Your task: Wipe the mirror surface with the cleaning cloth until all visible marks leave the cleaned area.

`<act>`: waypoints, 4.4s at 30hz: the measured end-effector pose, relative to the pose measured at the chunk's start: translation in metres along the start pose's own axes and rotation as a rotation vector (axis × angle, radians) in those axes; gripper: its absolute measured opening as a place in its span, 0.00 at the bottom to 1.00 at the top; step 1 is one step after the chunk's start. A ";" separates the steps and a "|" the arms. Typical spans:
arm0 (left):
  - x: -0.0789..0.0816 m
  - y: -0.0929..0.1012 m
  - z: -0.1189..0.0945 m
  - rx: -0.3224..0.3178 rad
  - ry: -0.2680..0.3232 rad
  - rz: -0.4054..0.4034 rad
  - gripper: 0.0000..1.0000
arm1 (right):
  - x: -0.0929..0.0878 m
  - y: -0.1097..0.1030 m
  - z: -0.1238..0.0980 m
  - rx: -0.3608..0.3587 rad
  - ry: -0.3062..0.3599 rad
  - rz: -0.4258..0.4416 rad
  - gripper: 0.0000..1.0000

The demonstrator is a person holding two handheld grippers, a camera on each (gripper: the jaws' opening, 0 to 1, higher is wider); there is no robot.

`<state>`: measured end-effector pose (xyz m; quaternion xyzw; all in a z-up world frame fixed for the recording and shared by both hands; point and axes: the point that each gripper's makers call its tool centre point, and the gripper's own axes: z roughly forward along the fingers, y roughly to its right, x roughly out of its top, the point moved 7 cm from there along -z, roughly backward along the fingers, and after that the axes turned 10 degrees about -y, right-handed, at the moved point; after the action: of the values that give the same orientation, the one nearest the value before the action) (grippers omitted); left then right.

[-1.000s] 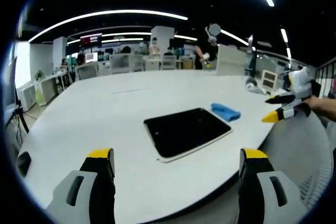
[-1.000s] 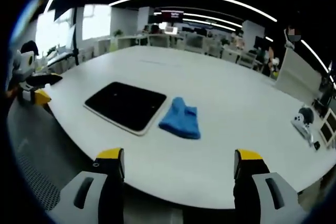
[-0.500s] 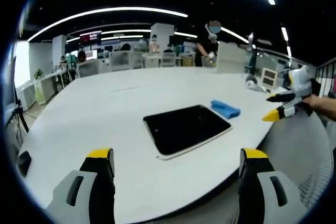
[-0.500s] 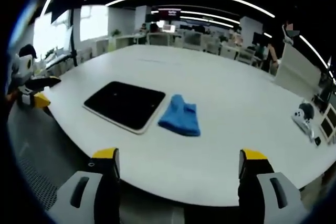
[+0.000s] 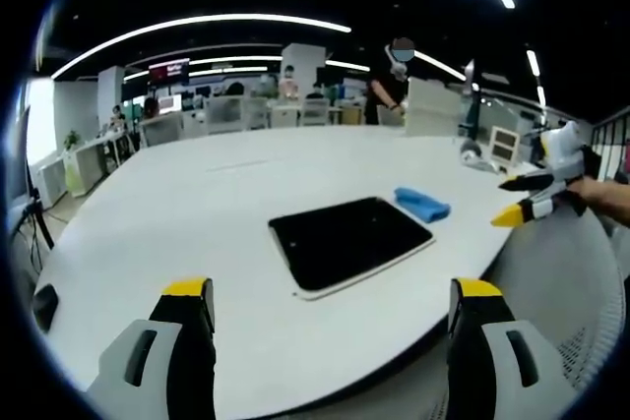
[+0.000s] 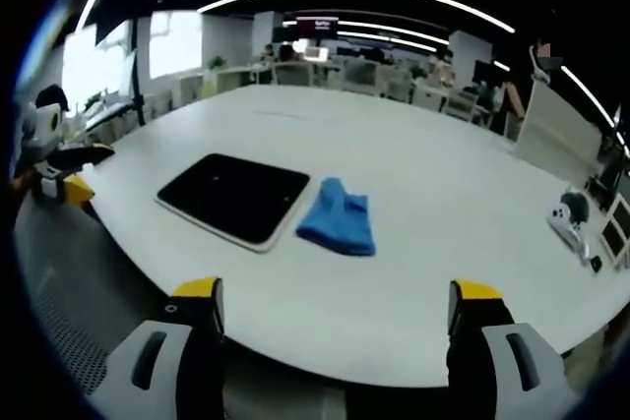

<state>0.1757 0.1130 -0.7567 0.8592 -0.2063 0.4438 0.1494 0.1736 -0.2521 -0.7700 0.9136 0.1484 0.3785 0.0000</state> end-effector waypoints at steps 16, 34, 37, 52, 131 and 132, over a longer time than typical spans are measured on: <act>0.003 -0.001 -0.001 0.011 0.030 0.017 0.99 | -0.001 0.000 0.000 0.004 -0.009 0.000 0.94; 0.003 0.000 -0.001 0.012 0.035 0.022 0.99 | -0.002 0.000 0.000 0.005 -0.016 -0.003 0.92; 0.003 0.000 -0.001 0.010 0.037 0.021 0.99 | -0.002 0.000 0.000 0.006 -0.014 -0.001 0.92; 0.003 0.000 0.000 0.008 0.030 0.021 0.99 | -0.003 -0.001 0.000 0.016 -0.020 -0.008 0.89; 0.002 -0.001 0.001 0.007 0.021 0.001 0.99 | 0.070 0.014 0.120 0.164 -0.184 -0.044 0.24; 0.002 -0.001 0.001 0.007 0.021 0.000 0.99 | 0.070 0.013 0.121 0.165 -0.187 -0.048 0.24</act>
<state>0.1777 0.1125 -0.7562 0.8549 -0.2033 0.4535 0.1485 0.3077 -0.2321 -0.8062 0.9380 0.2001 0.2781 -0.0525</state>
